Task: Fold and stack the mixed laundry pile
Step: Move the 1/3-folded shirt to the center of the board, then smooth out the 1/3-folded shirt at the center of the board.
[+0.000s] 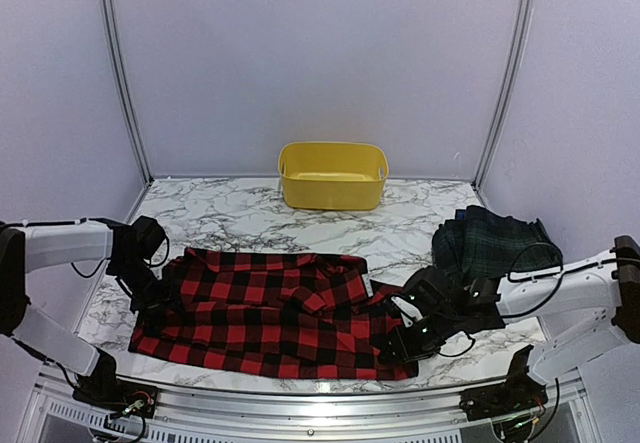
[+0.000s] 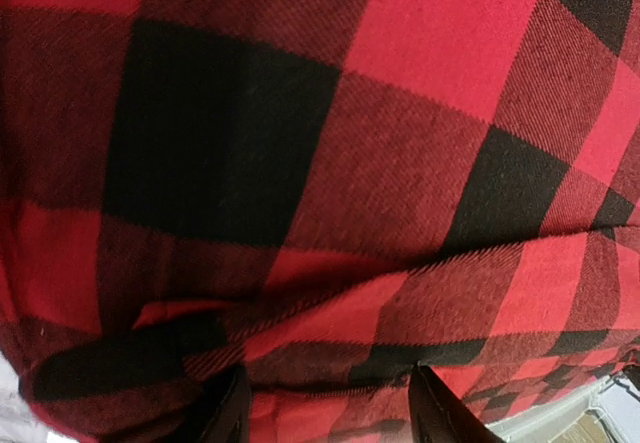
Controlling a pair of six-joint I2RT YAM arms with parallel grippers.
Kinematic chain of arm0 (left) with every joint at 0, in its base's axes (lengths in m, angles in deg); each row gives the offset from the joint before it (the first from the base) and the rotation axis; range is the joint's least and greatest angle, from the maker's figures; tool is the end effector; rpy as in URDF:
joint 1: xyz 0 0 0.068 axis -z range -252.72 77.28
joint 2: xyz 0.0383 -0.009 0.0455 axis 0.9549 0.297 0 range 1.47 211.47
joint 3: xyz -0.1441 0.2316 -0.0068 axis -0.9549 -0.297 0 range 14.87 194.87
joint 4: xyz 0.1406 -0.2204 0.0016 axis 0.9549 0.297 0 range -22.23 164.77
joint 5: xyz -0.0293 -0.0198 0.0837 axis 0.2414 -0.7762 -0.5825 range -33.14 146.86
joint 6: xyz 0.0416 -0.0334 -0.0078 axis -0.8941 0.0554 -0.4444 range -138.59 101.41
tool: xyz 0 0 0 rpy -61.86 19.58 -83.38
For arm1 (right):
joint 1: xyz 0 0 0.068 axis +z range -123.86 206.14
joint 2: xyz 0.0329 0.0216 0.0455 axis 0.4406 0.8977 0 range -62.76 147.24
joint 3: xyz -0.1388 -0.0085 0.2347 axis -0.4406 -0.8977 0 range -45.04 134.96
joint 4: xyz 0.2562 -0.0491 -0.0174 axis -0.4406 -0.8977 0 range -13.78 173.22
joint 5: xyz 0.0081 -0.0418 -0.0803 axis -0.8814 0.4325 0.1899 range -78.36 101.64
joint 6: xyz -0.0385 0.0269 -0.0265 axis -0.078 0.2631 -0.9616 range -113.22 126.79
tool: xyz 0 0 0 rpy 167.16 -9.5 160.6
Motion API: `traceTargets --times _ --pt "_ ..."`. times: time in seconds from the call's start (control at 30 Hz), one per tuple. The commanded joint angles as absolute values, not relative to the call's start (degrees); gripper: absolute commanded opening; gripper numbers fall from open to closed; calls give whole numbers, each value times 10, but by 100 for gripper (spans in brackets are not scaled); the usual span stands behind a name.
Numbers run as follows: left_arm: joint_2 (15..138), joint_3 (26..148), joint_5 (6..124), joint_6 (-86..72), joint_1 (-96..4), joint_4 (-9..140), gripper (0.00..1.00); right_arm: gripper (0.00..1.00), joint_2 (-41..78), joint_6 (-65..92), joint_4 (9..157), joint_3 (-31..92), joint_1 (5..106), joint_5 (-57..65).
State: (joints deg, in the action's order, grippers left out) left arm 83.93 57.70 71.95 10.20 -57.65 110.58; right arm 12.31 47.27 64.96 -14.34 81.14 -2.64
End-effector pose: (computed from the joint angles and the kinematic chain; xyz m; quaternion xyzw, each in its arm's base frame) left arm 0.2163 -0.0678 0.1578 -0.1095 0.9831 -0.1459 0.0117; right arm 0.1184 0.1843 0.1438 -0.1510 0.9526 0.2549 0.0685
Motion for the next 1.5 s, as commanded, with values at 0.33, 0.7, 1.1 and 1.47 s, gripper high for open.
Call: traceTargets --times 0.33,0.7,1.1,1.47 --pt "759 784 755 73 -503 1025 99 52 14 394 495 9 713 75" --pt "1088 1013 753 -35 -256 1079 95 47 53 412 554 -36 683 6" --pt "1245 1124 642 -100 -176 1189 82 46 81 427 604 -73 684 -32" --pt "1229 1288 687 -50 -209 1188 0 38 117 438 638 -105 689 -34"
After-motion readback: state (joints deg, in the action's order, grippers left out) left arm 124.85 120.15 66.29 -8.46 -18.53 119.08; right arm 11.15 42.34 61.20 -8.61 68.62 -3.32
